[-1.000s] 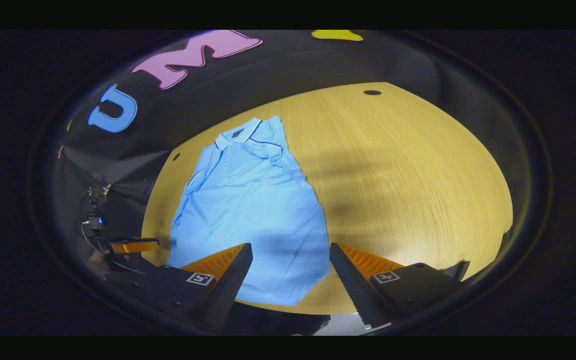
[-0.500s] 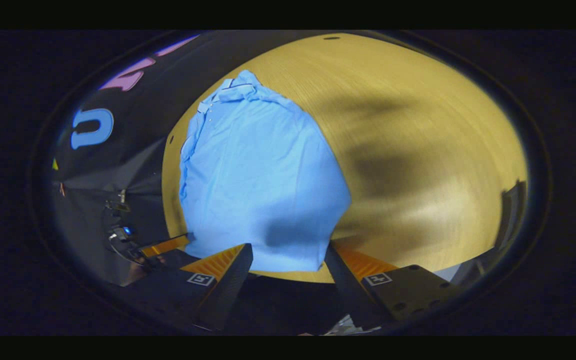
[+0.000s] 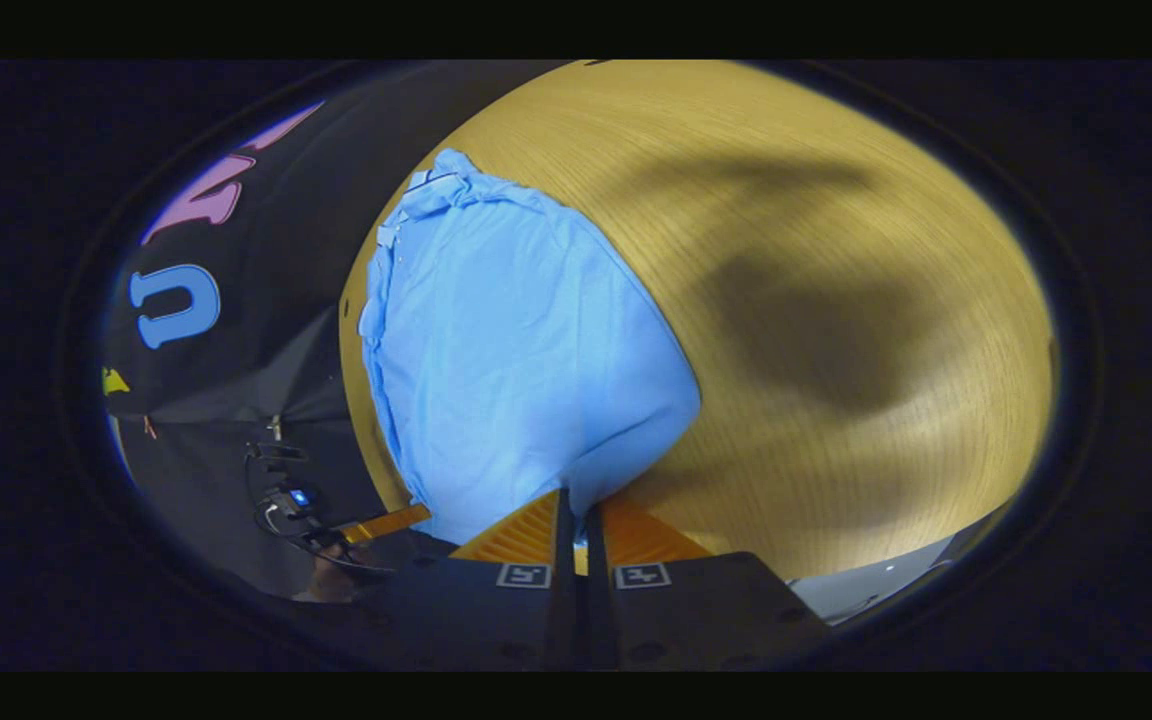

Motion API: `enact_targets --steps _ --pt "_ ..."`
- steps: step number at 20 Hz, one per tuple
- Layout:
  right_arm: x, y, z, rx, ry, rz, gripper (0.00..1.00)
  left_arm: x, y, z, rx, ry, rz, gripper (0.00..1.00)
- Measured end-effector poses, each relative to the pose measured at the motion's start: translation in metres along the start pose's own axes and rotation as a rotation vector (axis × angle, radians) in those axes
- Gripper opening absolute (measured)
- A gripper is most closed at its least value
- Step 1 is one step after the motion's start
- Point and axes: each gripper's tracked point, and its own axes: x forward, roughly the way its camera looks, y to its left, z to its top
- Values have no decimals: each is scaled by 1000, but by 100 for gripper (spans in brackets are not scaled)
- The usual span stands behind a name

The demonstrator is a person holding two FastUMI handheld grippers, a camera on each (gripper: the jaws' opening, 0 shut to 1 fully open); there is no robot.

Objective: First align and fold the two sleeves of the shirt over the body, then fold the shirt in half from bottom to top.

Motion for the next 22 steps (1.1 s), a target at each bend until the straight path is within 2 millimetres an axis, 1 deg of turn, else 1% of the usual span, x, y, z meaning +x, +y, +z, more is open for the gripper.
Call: enact_targets --steps 1,2,3,4,5,6,8,9,10,11,12,13,15,16,17,18,19,21,22 --pt "0 1 -2 -7 7 6 2 -2 0 2 20 -10 10 6" --pt "1 3 -1 -17 9 15 2 -4 -6 6 33 -17 -2 6" --pt "-2 8 2 -27 2 36 2 -10 -13 13 45 -35 -22 6" --pt "-6 20 8 -32 -14 74 14 -16 -19 25 59 -63 -36 6" --pt "-11 33 16 -44 -36 111 11 -24 -25 38 70 -94 -53 6" --pt "-16 45 24 -66 -57 138 8 -33 -31 54 76 -132 -68 6" --pt "-26 74 46 -110 -95 202 8 -50 -40 88 84 -206 -85 6" --pt "-31 90 59 -128 -115 231 2 -55 -44 104 85 -239 -88 6" --pt "-34 105 73 -153 -138 261 2 -62 -48 121 90 -270 -92 6" --pt "-40 120 85 -184 -158 286 2 -69 -53 137 97 -298 -98 2" --pt "-44 133 99 -213 -178 311 2 -76 -58 155 106 -327 -103 6" --pt "-50 147 115 -236 -200 332 2 -80 -61 169 113 -351 -105 6" --pt "-63 173 149 -283 -260 363 2 -90 -70 207 121 -397 -113 6" --pt "-69 186 169 -303 -288 375 8 -95 -75 229 129 -426 -114 6" --pt "-74 198 191 -326 -317 379 2 -97 -78 249 140 -452 -114 6" --pt "-77 210 213 -352 -343 377 8 -100 -80 270 154 -476 -102 6" --pt "-78 223 235 -376 -365 379 8 -101 -81 292 177 -494 -89 6" --pt "-70 249 281 -422 -400 369 8 -94 -81 337 237 -526 -41 6" --pt "-63 262 302 -440 -415 365 14 -89 -78 359 252 -538 -9 6"
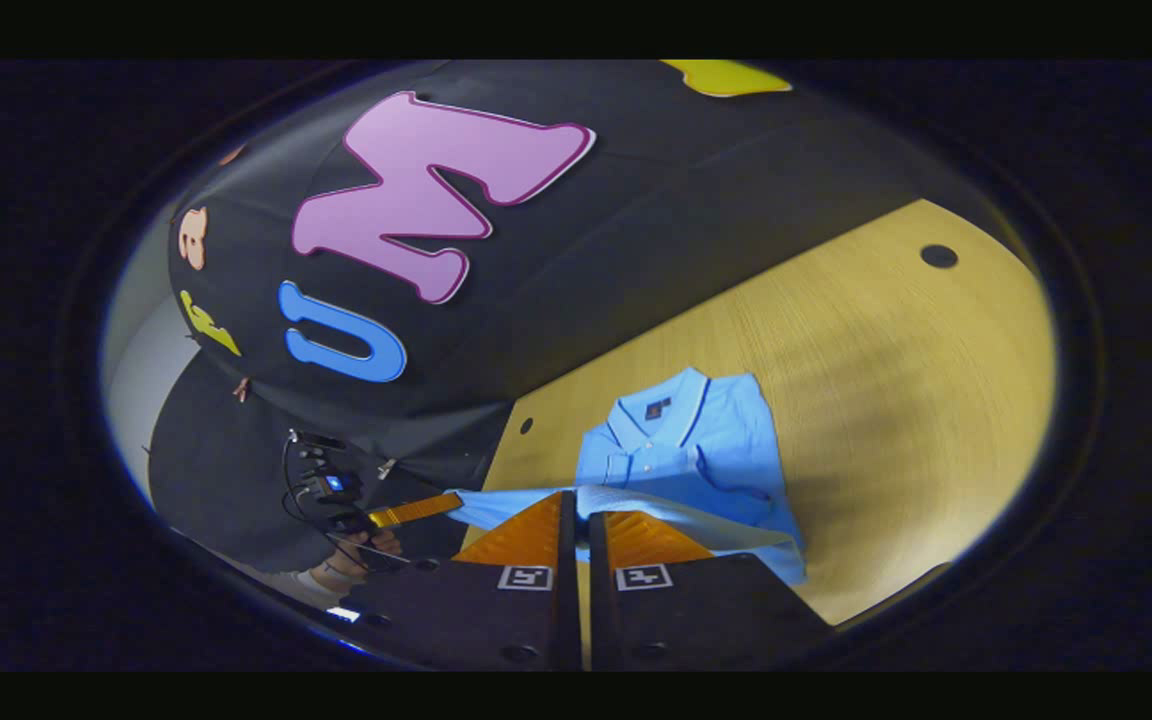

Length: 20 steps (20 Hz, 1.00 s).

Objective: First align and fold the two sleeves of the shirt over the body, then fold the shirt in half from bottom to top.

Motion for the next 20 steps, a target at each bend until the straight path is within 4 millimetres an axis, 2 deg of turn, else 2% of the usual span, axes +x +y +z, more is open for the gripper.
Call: enact_targets --steps 2,3,4,5,7,8,9,11,12,14,15,16,18,20 --pt "41 -7 33 -36 -12 -12 14 35 9 28 19 -16 37 6" --pt "63 -15 44 -48 -13 -25 8 55 14 35 20 -8 53 6" --pt "84 -26 52 -49 -12 -46 8 75 21 36 23 10 73 6" --pt "107 -38 55 -45 -5 -76 14 95 30 24 28 61 97 6" --pt "142 -69 51 -28 16 -141 14 126 58 -3 47 150 189 6" --pt "152 -87 44 -11 33 -165 14 138 63 -9 22 166 205 6" --pt "161 -100 37 0 52 -189 8 144 62 -10 -7 165 210 6" --pt "173 -120 25 -16 61 -226 8 152 72 -13 -8 161 231 6" --pt "171 -126 30 -30 49 -231 8 152 80 -9 11 147 253 6" --pt "172 -136 40 -32 23 -241 8 157 83 14 12 78 264 6" --pt "170 -141 40 -24 25 -257 14 163 83 26 -6 53 261 6" --pt "170 -145 39 -22 27 -272 8 167 83 36 -14 37 257 6" --pt "171 -151 39 -36 22 -304 8 171 96 39 29 62 297 6" --pt "169 -150 50 -62 -24 -319 8 181 100 39 59 58 310 6"
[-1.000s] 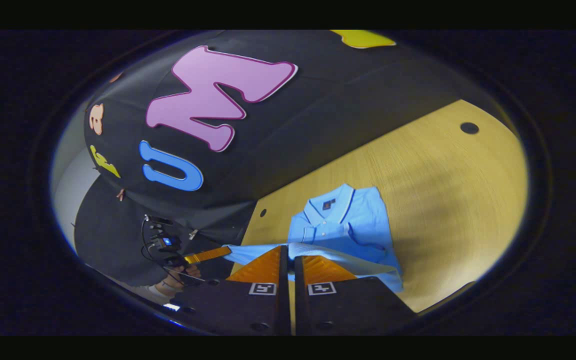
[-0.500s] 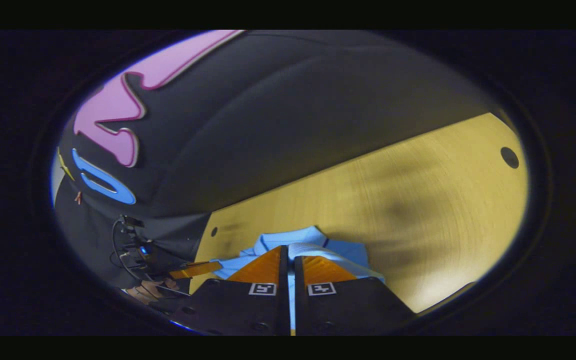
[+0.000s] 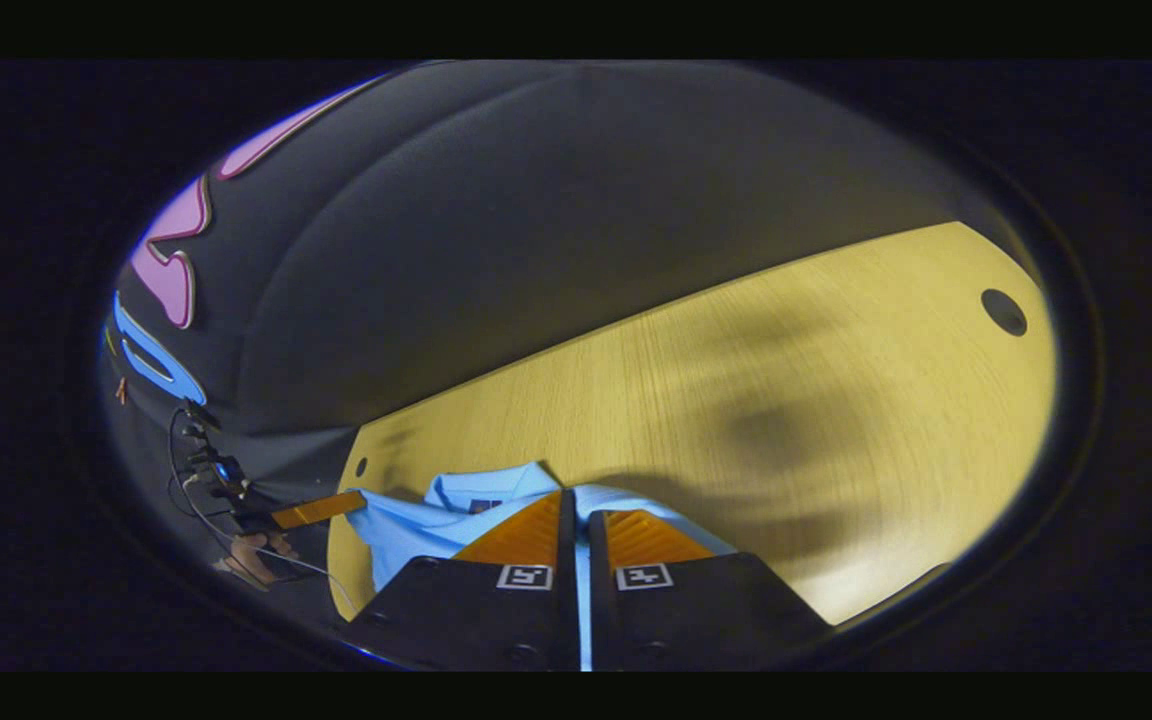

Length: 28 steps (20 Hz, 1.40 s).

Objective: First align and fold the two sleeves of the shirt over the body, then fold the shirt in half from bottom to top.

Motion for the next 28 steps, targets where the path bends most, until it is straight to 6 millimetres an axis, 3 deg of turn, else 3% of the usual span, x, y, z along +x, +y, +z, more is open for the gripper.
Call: enact_targets --steps 4,5,7,8,11,12,13,14,20,26,27,28 --pt "-3 -1 1 21 2 -27 8 5 10 -1 -102 6 21 6" --pt "-4 -3 -3 21 26 -33 8 2 16 -6 -89 25 40 12" --pt "-8 1 -15 -15 55 -24 54 -10 23 3 -66 4 80 71" --pt "-14 -2 -17 -48 54 -34 48 -16 22 7 -66 -23 87 100" --pt "-54 12 -12 -126 21 -23 99 -65 12 35 -23 -132 76 97" --pt "-68 19 -12 -156 0 -25 90 -87 9 41 -2 -169 78 97" --pt "-84 26 -11 -184 -26 -25 90 -110 4 42 12 -206 74 97" --pt "-102 36 -11 -213 -48 -27 98 -136 -4 42 21 -240 63 97" --pt "-242 117 -15 -333 -224 -4 98 -301 -37 25 192 -475 62 97" --pt "-388 191 -57 -380 -341 84 98 -457 -76 -44 190 -497 -82 97" --pt "-408 199 -67 -393 -356 91 98 -476 -77 -58 190 -490 -92 97" --pt "-435 209 -82 -406 -372 109 97 -502 -79 -87 208 -462 -88 97"
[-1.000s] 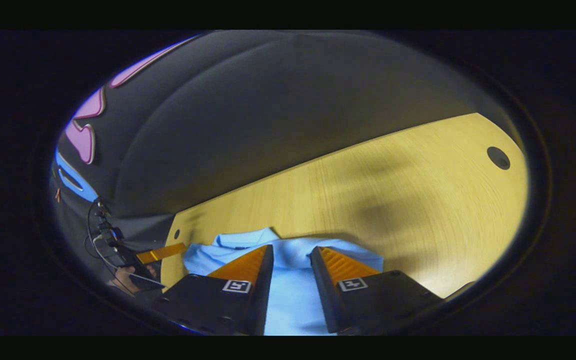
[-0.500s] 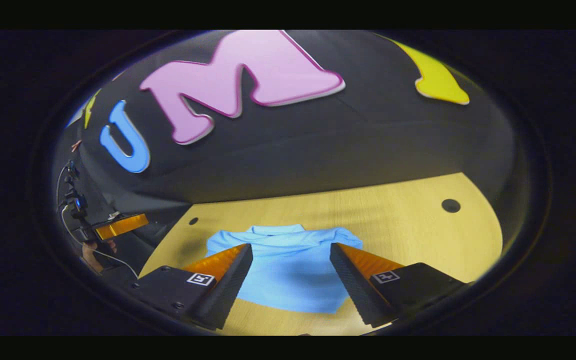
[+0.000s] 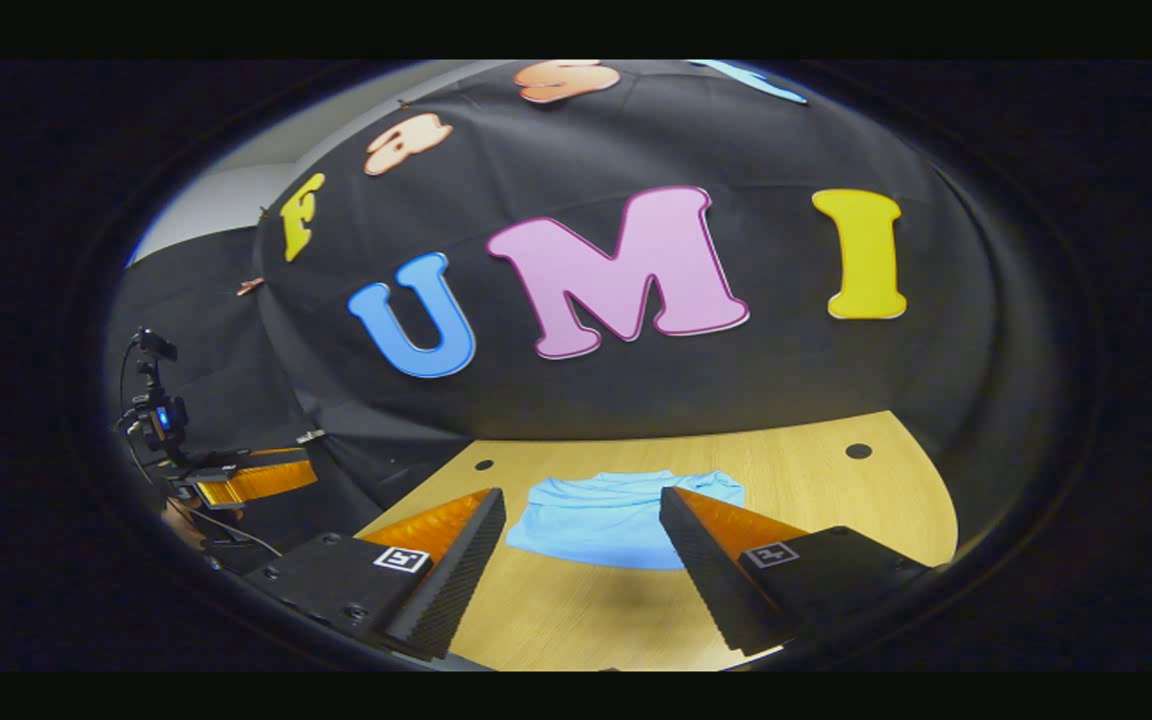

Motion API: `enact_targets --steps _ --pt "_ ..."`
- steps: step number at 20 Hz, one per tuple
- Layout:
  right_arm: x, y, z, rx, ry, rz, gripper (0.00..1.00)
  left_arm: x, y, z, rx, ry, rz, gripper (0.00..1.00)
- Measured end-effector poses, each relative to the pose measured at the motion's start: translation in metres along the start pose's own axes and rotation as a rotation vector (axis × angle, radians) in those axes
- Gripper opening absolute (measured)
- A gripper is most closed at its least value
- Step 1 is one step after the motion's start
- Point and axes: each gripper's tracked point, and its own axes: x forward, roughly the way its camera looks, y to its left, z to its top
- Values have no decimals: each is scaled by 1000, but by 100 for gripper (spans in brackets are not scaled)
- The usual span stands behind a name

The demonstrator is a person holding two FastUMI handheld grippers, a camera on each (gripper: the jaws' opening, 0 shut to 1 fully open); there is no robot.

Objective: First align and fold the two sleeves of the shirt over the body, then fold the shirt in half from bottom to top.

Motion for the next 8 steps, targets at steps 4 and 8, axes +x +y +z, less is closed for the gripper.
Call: enact_targets --steps 4,8 --pt "-77 33 -4 -63 -37 19 98 -67 -16 -29 139 40 31 97" --pt "-126 39 33 -162 -148 7 90 -100 -33 -2 169 -101 104 100"
